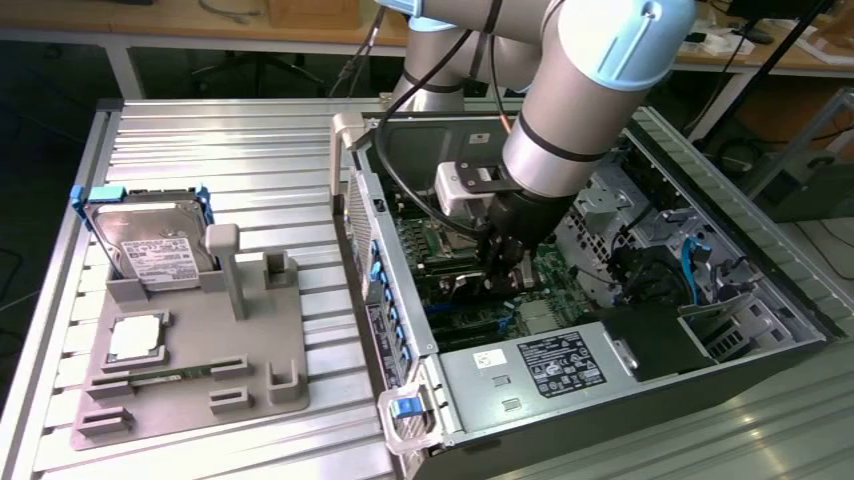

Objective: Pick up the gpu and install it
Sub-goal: 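Insert the gpu into the slot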

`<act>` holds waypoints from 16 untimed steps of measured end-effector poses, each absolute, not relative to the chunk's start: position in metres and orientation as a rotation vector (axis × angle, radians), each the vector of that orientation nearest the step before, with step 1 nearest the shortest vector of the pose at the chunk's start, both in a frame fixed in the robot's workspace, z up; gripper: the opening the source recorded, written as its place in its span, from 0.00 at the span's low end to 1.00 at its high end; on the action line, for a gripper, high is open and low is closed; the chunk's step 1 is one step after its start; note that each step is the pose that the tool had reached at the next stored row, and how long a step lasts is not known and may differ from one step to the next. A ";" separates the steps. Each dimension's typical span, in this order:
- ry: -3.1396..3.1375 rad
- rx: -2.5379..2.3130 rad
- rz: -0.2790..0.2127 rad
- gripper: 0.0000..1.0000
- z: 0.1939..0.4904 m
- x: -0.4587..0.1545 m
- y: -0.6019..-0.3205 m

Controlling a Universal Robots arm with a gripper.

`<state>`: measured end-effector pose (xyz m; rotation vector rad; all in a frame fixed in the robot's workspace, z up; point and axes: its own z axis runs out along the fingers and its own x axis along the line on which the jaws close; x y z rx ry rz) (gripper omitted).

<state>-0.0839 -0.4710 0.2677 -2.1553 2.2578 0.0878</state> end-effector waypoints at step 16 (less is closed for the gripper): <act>2.268 -2.164 0.110 0.27 0.264 -0.083 -0.471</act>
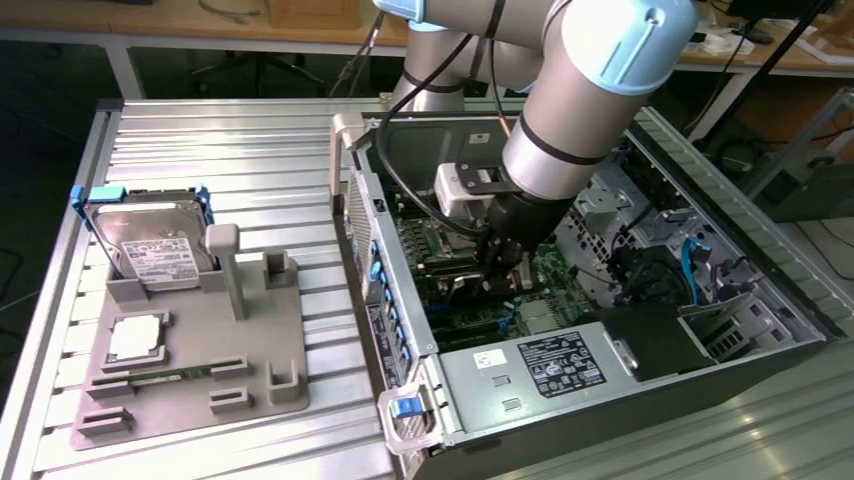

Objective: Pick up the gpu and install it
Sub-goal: 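Insert the gpu into the slot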

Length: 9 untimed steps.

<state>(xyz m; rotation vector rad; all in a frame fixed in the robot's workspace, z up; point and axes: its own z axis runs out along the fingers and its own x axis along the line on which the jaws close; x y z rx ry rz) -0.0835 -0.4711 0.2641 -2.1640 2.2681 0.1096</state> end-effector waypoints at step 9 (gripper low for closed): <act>2.268 -2.164 0.110 0.27 0.264 -0.083 -0.471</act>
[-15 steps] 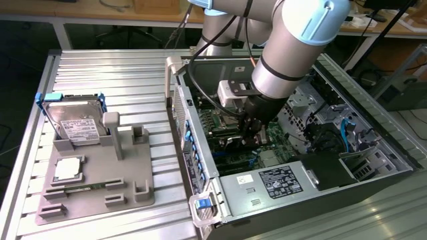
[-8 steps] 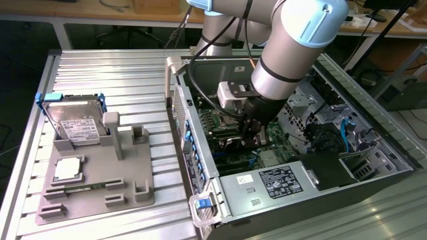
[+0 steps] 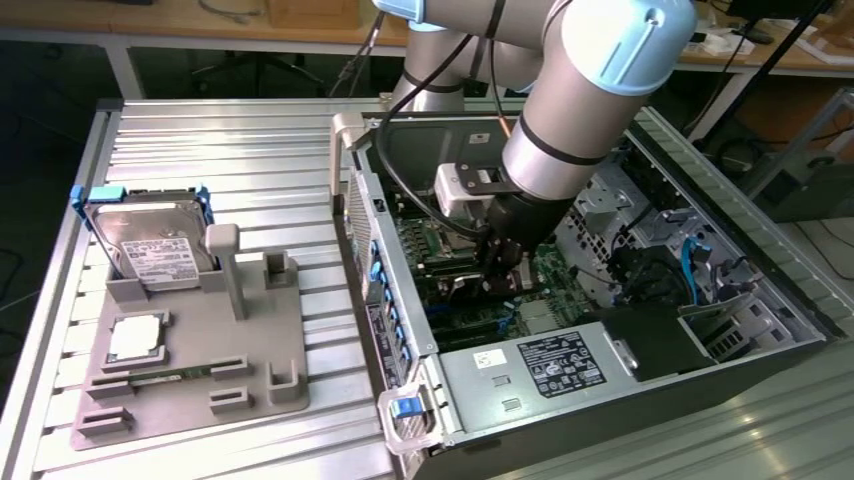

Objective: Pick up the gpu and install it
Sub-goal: 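Insert the gpu into the slot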

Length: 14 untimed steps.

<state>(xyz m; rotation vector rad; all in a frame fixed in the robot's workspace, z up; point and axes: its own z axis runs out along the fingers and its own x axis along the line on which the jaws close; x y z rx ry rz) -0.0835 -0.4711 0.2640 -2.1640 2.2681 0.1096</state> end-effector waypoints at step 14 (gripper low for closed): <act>2.268 -2.164 0.109 0.27 0.261 -0.083 -0.468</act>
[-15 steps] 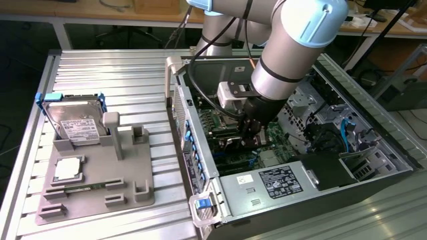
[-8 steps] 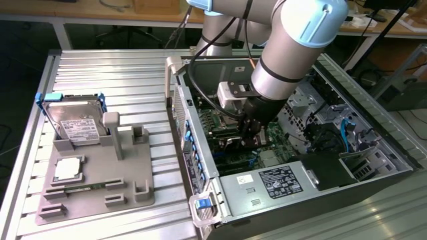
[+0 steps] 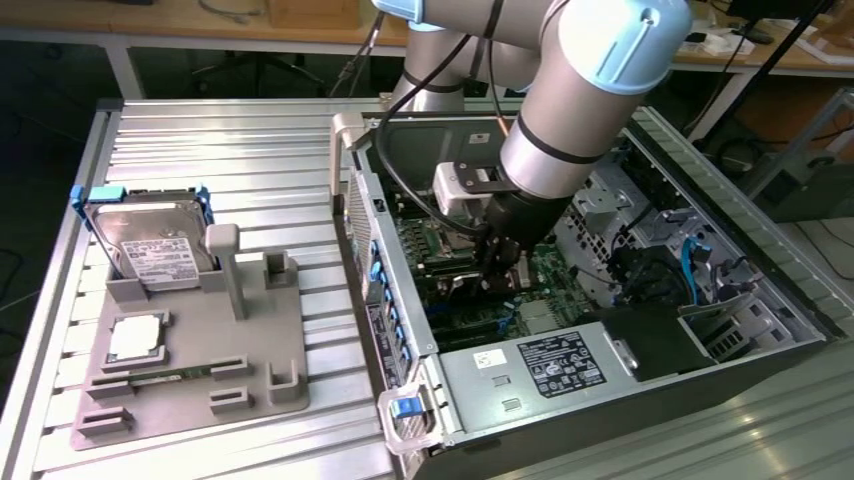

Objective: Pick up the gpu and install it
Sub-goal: 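Insert the gpu into the slot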

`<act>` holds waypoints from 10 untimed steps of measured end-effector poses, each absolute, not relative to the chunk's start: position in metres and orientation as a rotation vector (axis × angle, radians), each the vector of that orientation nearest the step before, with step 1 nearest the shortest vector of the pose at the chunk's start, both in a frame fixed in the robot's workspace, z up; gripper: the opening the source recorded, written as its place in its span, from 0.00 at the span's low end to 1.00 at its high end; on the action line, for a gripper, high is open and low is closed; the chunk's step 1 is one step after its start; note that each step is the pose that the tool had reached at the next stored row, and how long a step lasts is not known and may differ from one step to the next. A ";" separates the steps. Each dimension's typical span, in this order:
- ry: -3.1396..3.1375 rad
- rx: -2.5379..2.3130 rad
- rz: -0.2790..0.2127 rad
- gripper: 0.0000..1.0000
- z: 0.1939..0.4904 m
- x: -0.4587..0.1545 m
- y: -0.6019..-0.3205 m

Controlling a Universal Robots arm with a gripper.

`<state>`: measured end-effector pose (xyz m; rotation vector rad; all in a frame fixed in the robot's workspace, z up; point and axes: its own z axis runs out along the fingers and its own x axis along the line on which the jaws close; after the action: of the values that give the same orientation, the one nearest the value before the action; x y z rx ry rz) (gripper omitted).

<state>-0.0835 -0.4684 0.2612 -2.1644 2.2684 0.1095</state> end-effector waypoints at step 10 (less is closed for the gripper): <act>2.268 -2.164 0.110 0.27 0.261 -0.083 -0.468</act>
<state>-0.0835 -0.4684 0.2608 -2.1639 2.2680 0.1099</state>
